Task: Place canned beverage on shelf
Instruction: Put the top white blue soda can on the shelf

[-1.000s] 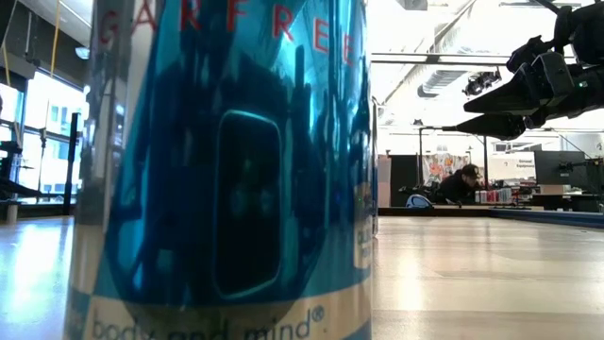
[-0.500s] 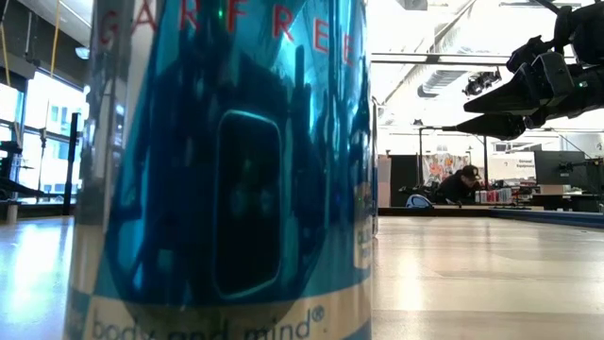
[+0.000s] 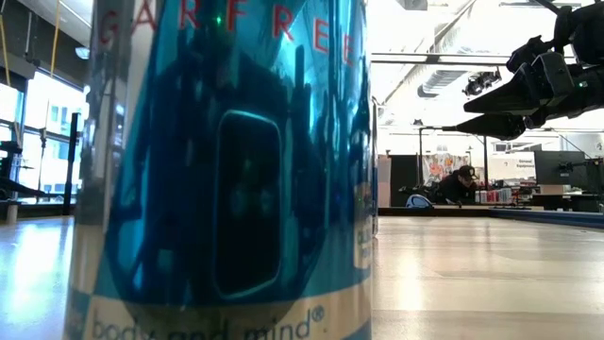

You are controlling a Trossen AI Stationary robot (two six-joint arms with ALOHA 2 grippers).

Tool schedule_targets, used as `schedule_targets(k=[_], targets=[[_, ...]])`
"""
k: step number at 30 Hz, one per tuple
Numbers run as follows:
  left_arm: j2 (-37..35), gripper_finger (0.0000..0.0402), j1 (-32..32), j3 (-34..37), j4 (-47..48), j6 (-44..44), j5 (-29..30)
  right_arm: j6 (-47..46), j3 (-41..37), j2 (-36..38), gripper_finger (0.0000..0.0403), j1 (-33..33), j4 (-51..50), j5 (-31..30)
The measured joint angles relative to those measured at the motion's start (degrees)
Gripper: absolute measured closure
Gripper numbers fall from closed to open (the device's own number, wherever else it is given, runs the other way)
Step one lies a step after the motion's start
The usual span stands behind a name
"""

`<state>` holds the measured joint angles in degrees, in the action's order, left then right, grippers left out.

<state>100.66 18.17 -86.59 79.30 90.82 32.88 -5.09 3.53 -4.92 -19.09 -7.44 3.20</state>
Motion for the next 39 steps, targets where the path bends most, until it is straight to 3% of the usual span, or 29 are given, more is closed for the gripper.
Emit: schedule_targets(k=[18, 25, 39], targets=[[-0.6, 0.0188, 1.7, 4.4, 0.7, 12.4, -1.2, 0.0, 0.0, 0.0, 0.0016, 0.0, 0.0, 0.0], [-1.3, 0.0188, 1.7, 4.4, 0.8, 12.6, 1.2, 0.0, 0.0, 0.0, 0.0016, 0.0, 0.0, 0.0], [-1.3, 0.0188, -2.8, 4.4, -0.7, 12.6, -0.2, 0.0, 0.0, 0.0, 0.0016, 0.0, 0.0, 0.0]])
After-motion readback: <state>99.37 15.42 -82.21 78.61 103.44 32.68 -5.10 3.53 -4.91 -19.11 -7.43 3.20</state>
